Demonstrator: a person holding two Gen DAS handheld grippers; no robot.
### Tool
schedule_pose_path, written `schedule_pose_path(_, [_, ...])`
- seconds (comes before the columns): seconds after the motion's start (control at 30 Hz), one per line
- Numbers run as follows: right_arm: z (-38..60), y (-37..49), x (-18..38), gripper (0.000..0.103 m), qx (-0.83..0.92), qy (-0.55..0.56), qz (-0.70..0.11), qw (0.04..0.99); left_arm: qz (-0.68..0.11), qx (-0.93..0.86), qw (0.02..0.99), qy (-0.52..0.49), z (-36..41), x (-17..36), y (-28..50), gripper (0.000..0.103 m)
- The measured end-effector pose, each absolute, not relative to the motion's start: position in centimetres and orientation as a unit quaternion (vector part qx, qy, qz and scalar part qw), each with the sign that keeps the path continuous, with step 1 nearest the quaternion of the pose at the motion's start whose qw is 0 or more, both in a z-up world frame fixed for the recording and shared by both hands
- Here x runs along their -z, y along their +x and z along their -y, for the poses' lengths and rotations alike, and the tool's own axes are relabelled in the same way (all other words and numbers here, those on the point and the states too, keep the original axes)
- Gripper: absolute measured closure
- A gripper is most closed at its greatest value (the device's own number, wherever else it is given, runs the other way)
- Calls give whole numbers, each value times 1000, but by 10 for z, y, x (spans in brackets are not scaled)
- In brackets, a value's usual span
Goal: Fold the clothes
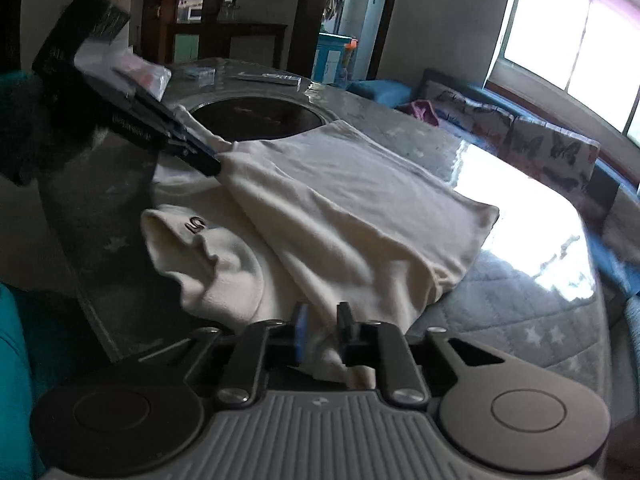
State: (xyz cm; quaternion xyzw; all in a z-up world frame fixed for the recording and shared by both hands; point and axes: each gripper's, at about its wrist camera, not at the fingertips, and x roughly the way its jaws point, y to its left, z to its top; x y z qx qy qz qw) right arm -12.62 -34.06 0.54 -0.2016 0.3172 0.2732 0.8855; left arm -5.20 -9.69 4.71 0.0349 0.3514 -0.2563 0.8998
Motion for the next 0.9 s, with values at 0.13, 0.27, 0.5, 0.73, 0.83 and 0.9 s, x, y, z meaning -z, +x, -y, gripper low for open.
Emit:
schedule_pose_path(0.13, [336, -122, 1, 87, -268, -226, -315, 882, -350, 261, 899, 40, 101, -46, -48, 89])
schedule_pose_path(0.27, [331, -121, 6, 101, -271, -245, -312, 877, -350, 262, 899, 36, 101, -45, -45, 94])
schedule_pose_path(0.5, [350, -124, -16, 101, -296, -192, -326, 877, -338, 276, 899, 42, 95, -56, -52, 92])
schedule_pose_path(0.73, [356, -120, -15, 96, -301, -167, -342, 875, -351, 264, 897, 51, 89, -54, -56, 78])
schedule_pose_path(0.83, [362, -109, -25, 96, -276, -135, -329, 893, -333, 269, 903, 38, 93, -64, -54, 79])
schedule_pose_path(0.9, [363, -97, -24, 96, -254, -122, -327, 902, -324, 279, 904, 29, 101, -67, -50, 80])
